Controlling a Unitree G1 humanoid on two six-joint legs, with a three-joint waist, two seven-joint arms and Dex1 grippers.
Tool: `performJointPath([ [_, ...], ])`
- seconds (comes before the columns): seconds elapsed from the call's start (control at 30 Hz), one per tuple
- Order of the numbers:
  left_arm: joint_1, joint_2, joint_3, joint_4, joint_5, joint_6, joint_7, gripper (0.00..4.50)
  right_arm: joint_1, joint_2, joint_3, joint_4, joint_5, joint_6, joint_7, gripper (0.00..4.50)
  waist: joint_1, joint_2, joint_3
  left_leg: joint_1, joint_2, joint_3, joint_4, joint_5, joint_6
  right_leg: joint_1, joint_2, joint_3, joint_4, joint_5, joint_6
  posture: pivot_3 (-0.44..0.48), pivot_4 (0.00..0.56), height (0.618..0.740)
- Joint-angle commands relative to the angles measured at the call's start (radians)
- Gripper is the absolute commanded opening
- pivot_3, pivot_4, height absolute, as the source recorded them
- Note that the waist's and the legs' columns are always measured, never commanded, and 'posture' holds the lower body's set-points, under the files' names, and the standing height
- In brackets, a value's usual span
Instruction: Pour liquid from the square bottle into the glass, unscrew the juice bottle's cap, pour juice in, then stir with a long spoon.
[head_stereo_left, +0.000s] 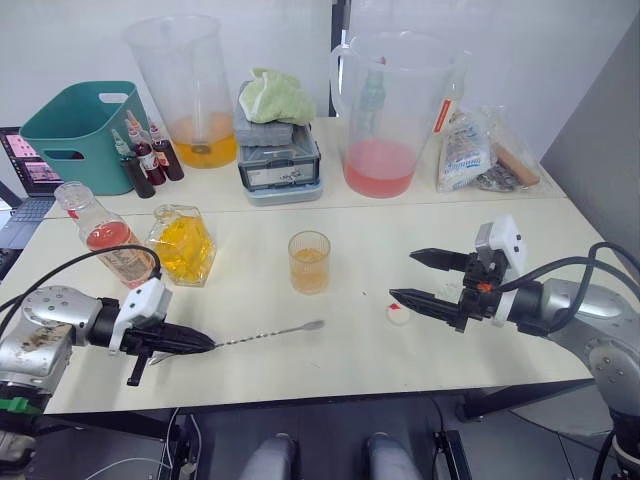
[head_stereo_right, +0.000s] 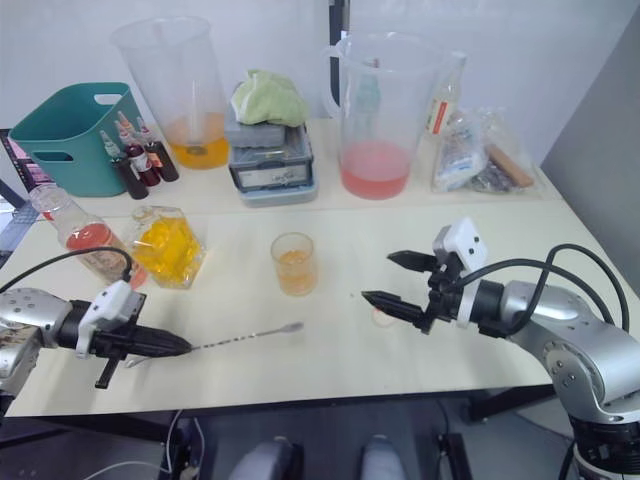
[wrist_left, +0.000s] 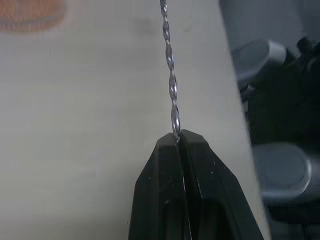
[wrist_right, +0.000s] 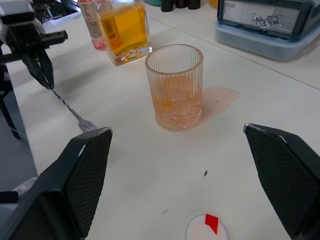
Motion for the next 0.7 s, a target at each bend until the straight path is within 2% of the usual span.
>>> performJointPath([
  [0.03,0.027,-0.030,0.079,-0.179,-0.139,0.171,0.110,0.06,0.008,-0.004,-0.023,-0.001,0.012,-0.002,0.009,4.50,-0.001,0.000,0.000,0.000,0.000,0.001,0.000,0.000,0.000,-0.001,0.000,0.000,0.000,0.000,0.000,0.000,0.150,0.740],
  [0.17,0.062,-0.165,0.140,-0.342,-0.271,0.326,0.352,0.06,0.025,0.010,-0.033,-0.009,0.068,0.041,0.002,4.50,0.000,-0.001,0.000,-0.001,0.000,0.002,0.000,0.000,0.000,-0.003,0.000,0.001,0.002,0.000,0.000,0.000,0.150,0.740],
  [0.3,0.075,-0.285,0.151,-0.440,-0.296,0.372,0.531,0.06,0.025,0.031,-0.028,-0.054,0.186,0.114,-0.020,4.50,0.000,-0.001,0.001,-0.001,0.000,0.003,0.000,0.000,0.000,-0.005,-0.001,0.003,0.007,0.000,0.000,0.000,0.150,0.740],
  [0.37,0.066,-0.354,0.135,-0.479,-0.303,0.384,0.614,0.06,-0.029,0.099,-0.001,-0.055,0.245,0.142,-0.101,4.50,-0.001,-0.002,0.001,-0.001,0.000,0.003,0.000,0.000,-0.001,-0.005,0.000,0.003,0.006,0.000,0.000,0.000,0.150,0.740],
  [0.43,0.061,-0.393,0.126,-0.503,-0.310,0.397,0.664,0.06,-0.070,0.151,0.020,-0.055,0.283,0.166,-0.167,4.50,-0.001,-0.002,0.001,0.001,0.000,0.005,0.000,0.001,-0.001,-0.004,-0.001,0.004,0.006,0.000,0.000,0.000,0.150,0.740],
  [0.57,0.071,-0.432,0.110,-0.548,-0.309,0.410,0.703,0.06,-0.168,0.330,0.063,-0.028,0.376,0.175,-0.335,4.50,-0.002,-0.002,0.001,0.001,-0.001,0.005,0.000,0.001,-0.002,-0.005,-0.001,0.004,0.007,0.000,-0.001,0.000,0.150,0.740],
  [0.7,0.077,-0.435,0.108,-0.559,-0.302,0.413,0.711,0.06,-0.207,0.397,0.073,0.008,0.406,0.181,-0.432,4.50,0.005,-0.002,0.001,0.001,-0.002,0.005,0.000,0.001,-0.002,-0.006,-0.002,0.004,0.008,0.001,-0.001,0.000,0.150,0.740],
])
